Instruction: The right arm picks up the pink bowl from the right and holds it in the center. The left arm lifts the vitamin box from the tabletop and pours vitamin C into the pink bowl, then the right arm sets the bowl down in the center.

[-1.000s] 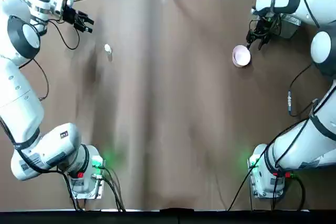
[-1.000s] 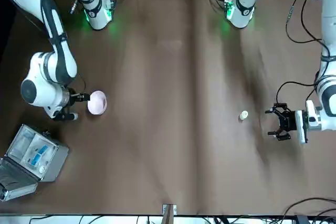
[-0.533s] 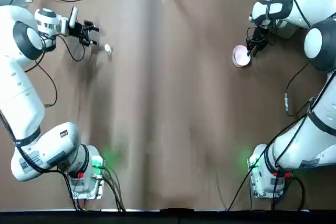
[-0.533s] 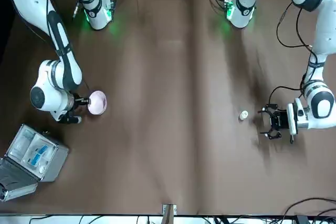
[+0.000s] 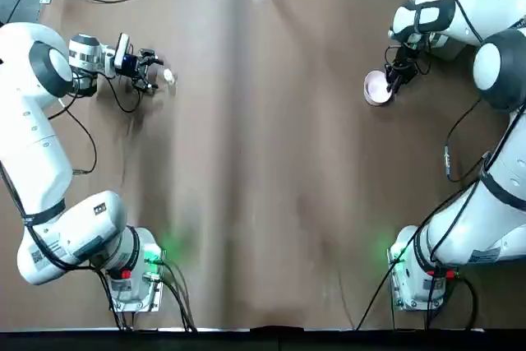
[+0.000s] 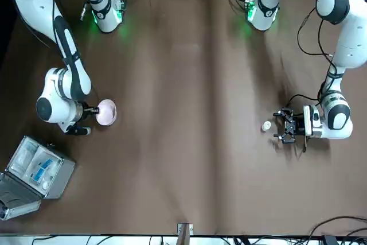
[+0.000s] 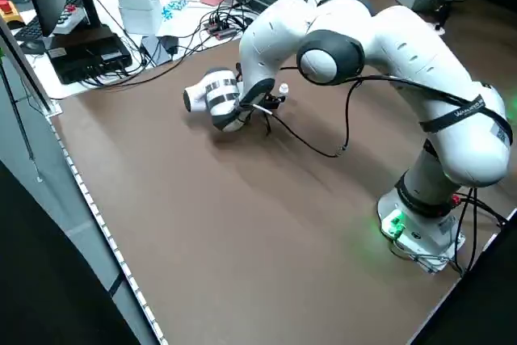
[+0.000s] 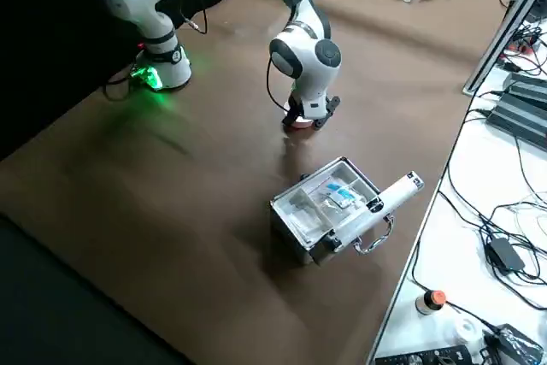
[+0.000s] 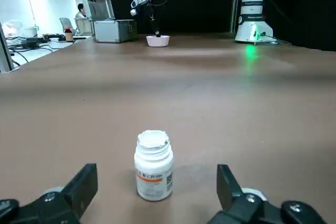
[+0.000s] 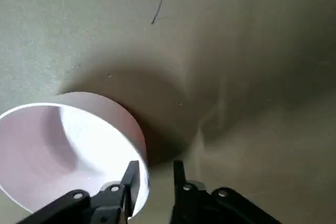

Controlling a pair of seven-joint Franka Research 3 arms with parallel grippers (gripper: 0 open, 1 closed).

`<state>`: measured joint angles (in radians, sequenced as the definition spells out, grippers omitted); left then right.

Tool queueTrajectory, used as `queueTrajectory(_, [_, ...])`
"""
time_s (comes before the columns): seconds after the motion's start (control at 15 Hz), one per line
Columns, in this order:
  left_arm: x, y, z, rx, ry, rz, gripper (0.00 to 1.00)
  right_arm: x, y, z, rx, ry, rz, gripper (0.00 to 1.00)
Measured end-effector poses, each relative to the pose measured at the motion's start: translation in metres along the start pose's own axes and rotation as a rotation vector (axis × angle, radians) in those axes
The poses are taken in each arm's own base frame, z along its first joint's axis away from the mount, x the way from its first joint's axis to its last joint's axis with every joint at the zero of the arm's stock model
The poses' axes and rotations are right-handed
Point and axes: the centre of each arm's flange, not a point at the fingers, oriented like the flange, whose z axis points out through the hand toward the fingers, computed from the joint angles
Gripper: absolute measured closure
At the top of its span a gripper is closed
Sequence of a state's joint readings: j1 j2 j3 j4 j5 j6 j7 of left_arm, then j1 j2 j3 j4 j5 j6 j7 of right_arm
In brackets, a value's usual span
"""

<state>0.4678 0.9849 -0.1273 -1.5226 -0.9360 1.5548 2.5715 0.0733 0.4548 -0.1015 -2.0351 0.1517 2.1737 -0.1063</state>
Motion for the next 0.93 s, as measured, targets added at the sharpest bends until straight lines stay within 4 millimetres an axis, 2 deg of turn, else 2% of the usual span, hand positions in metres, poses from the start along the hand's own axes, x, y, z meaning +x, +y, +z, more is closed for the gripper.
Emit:
queueTrajectory(0.07, [-0.001,0.000,0.002,-0.003,0.005,-0.002,0.00,0.000,0.000,0.000,0.000,0.000,0.000,0.68])
queueTrajectory(0.13, [-0.002,0.000,0.004,-0.006,0.008,-0.003,0.00,0.000,0.000,0.000,0.000,0.000,0.000,0.75])
queueTrajectory(0.27, [-0.003,0.000,0.008,-0.011,0.012,-0.004,0.00,0.000,0.000,0.000,0.001,-0.002,0.000,0.79])
queueTrajectory(0.4, [-0.004,0.000,0.013,-0.018,0.016,-0.005,0.00,0.000,-0.002,-0.001,0.004,-0.004,0.000,0.96])
queueTrajectory(0.73, [-0.010,-0.002,0.037,-0.052,0.029,-0.013,0.00,-0.001,-0.004,-0.003,0.009,-0.031,0.008,0.97])
queueTrajectory(0.93, [-0.015,-0.001,0.048,-0.067,0.036,-0.020,0.00,0.001,-0.014,-0.019,0.012,-0.074,0.048,0.97])
